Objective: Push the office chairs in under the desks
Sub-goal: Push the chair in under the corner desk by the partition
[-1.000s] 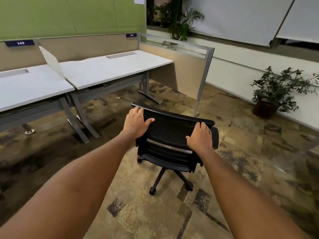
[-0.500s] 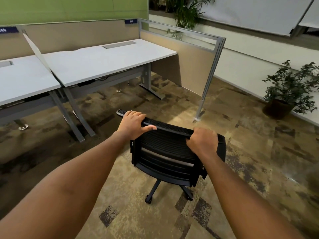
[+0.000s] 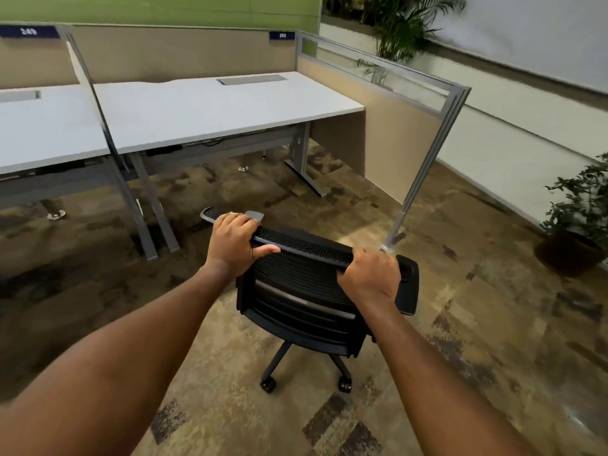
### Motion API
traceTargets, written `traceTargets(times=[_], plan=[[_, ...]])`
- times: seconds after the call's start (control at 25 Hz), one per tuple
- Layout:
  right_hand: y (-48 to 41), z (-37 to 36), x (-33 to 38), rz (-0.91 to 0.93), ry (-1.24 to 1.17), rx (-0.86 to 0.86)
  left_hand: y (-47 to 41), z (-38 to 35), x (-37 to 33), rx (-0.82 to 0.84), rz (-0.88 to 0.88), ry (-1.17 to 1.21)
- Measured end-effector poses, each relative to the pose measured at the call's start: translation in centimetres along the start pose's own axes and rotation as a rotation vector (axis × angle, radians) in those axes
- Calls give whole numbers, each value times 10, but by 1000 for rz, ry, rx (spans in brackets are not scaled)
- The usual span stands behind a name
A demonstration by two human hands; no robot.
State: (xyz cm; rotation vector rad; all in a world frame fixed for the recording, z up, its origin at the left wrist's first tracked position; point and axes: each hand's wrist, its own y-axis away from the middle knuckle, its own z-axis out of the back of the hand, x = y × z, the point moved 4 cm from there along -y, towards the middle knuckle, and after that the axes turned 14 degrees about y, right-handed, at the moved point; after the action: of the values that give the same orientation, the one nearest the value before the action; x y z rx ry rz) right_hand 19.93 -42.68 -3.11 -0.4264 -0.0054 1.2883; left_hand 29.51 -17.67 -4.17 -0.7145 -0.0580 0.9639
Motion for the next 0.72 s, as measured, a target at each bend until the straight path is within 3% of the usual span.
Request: traceTargets(times=[0.2,0.52,0.72], plan=[[-76,-29,-9,39,-10,-8,-45,-31,8,-56,60,-22],[-215,-74,-3,119,-13,-59,-142,-95,55,-283,66,-67],[-314,-106,14,136,-35,-55,-213,-133,103,-297,98,-63]])
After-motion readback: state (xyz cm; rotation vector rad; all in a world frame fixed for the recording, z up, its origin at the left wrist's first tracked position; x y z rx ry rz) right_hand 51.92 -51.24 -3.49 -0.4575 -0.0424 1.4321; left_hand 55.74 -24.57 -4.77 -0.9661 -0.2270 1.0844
